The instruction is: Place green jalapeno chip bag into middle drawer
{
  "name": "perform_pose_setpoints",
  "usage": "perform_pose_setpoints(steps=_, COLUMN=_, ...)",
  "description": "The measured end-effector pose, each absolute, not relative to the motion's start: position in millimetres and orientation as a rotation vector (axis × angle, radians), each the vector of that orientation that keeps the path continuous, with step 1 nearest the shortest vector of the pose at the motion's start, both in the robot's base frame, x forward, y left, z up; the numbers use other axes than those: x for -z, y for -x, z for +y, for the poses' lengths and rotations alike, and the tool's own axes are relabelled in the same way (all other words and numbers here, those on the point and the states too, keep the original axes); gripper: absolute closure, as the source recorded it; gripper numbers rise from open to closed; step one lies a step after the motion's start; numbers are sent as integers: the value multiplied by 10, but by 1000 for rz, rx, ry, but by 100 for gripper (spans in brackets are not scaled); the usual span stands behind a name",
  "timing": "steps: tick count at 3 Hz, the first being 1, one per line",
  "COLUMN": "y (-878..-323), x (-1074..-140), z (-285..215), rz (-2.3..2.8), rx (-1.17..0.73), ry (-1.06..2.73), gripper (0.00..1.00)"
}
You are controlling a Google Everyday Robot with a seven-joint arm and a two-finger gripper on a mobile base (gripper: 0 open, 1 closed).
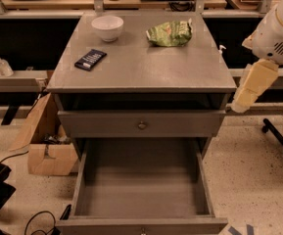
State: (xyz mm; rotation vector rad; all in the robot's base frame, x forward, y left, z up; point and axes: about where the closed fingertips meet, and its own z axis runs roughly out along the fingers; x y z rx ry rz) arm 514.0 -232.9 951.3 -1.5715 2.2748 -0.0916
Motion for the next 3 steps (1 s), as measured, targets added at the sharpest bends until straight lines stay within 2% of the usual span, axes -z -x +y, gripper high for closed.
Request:
perform_pose_setpoints(steps=2, y=-6632, x=-9404, z=-2350, rz=2073, rx=78, ry=1494, gripper=0)
perform_pose_setpoints(steps=3, y=-7018, x=-9391, z=-2348, rz=1994, rx=104, ry=1386, gripper=0)
